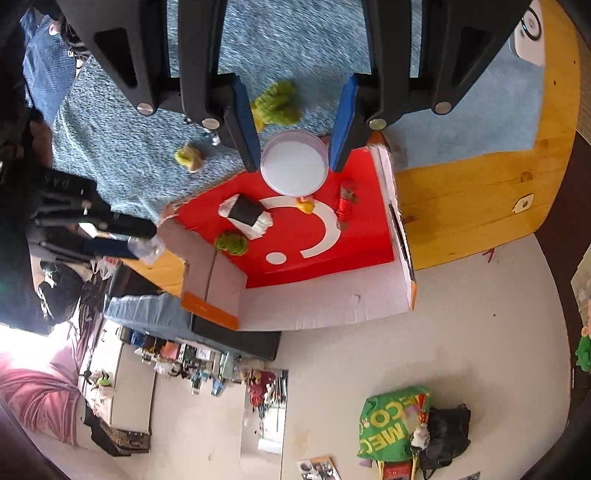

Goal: Organize objects
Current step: 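Lift and carry the white lid and clear box into the cardboard box with both tools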

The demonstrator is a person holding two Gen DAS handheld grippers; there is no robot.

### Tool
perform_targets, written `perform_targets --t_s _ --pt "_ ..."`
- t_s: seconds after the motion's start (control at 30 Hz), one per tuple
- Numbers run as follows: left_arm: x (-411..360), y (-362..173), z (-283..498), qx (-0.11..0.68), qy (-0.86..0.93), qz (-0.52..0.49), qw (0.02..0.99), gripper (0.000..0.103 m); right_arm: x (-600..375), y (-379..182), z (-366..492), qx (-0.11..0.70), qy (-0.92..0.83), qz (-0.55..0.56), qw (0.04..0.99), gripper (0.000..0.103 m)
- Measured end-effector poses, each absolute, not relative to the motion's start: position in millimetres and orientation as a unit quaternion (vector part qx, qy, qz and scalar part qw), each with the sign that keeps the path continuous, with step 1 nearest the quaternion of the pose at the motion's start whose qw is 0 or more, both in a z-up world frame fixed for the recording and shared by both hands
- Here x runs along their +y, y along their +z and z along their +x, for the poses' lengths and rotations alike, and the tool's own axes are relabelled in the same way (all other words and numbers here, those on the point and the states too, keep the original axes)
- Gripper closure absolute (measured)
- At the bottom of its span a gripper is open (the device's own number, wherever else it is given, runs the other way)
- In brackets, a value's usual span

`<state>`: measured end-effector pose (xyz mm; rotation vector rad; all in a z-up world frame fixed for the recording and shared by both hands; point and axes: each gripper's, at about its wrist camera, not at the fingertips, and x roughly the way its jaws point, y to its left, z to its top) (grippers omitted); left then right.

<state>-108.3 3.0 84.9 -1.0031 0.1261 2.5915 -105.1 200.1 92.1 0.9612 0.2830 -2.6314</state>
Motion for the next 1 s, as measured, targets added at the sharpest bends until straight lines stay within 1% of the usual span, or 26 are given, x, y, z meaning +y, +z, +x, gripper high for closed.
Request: perform_targets --t_s 0.17,0.47,0.63,0.8,1.0 --pt "-2 82 -130 0.055 0.901 -0.389 0.182 0.063 201 90 -137 0.118 -0.906 0.373 0.162 0.065" --pt "-4 58 -166 0.064 0.863 -0.461 0.196 0.063 201 59 -182 0.154 -0.859 0.458 0.168 0.065" --pt "1 47 -181 0.081 0.842 -0.491 0.207 0.063 203 52 -196 0.162 -0.837 0.493 0.176 0.065" --pt "2 38 -194 0.080 0.824 -0.516 0.218 0.063 203 43 -207 0.174 -0.816 0.521 0.180 0.065" --pt "5 35 -197 0.098 0.814 -0.525 0.227 0.063 203 39 -212 0.180 -0.800 0.539 0.193 0.064"
